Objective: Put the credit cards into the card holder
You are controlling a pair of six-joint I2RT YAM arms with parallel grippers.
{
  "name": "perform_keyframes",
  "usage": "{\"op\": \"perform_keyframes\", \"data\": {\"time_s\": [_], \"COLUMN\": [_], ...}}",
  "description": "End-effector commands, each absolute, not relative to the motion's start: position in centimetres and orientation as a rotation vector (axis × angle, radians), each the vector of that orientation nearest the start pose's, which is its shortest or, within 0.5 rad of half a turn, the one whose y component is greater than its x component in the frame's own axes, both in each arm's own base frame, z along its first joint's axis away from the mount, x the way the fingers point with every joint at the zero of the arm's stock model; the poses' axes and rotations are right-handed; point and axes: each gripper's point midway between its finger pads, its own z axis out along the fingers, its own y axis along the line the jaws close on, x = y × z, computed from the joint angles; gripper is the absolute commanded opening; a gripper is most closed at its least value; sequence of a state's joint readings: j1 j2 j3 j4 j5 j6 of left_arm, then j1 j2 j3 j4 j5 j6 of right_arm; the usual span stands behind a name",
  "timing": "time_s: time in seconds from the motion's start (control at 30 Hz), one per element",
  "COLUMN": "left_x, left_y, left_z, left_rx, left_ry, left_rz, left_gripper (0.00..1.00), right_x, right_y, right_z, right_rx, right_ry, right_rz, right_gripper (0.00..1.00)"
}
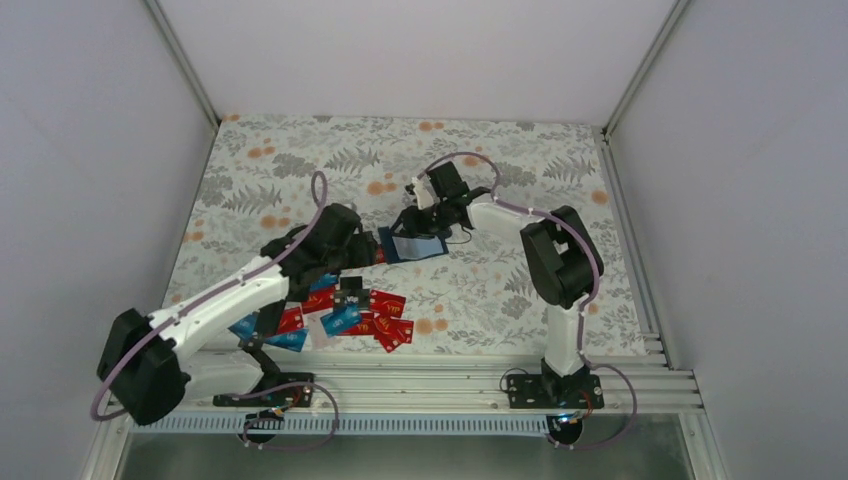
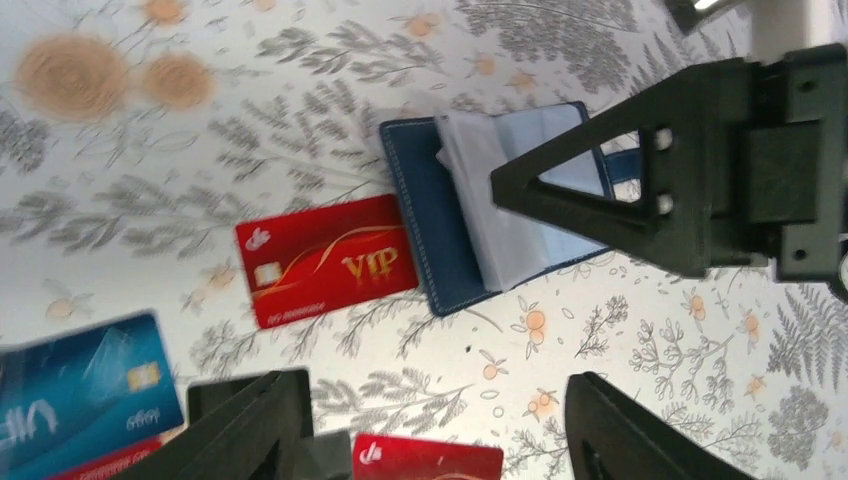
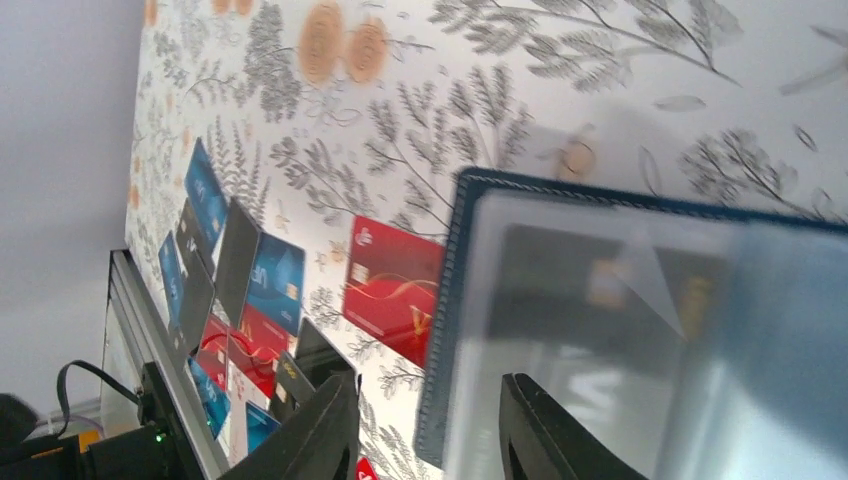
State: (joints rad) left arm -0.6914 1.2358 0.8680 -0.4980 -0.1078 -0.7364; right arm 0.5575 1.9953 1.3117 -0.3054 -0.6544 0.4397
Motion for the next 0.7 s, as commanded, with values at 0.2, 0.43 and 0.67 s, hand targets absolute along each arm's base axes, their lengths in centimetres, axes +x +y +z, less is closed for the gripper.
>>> {"op": "perform_keyframes", "data": {"time_s": [0.2, 0.43, 0.67], "left_x": [23.3, 21.0, 18.3], "left_y": [-16.1, -18.1, -19.6], "left_z": [12.9, 11.7, 8.4], "left_rx": [-0.187, -0.059, 0.043], "left_ry": [2.547, 2.601, 2.711], "left_rz": [-0.417, -0.501, -0.459], "left_gripper": [0.86, 0.85, 0.79], "right_x": [34.2, 31.7, 26.9], "right_y": [33.8, 31.4, 29.3], "right_z": [9.8, 10.0, 9.1], "right_rx": [-0.493, -0.503, -0.555], "right_ry": [2.637, 2.624, 2.620], "right_rz": [1.143, 1.075, 1.053], "right_gripper": [0.46, 0.47, 0.47]}}
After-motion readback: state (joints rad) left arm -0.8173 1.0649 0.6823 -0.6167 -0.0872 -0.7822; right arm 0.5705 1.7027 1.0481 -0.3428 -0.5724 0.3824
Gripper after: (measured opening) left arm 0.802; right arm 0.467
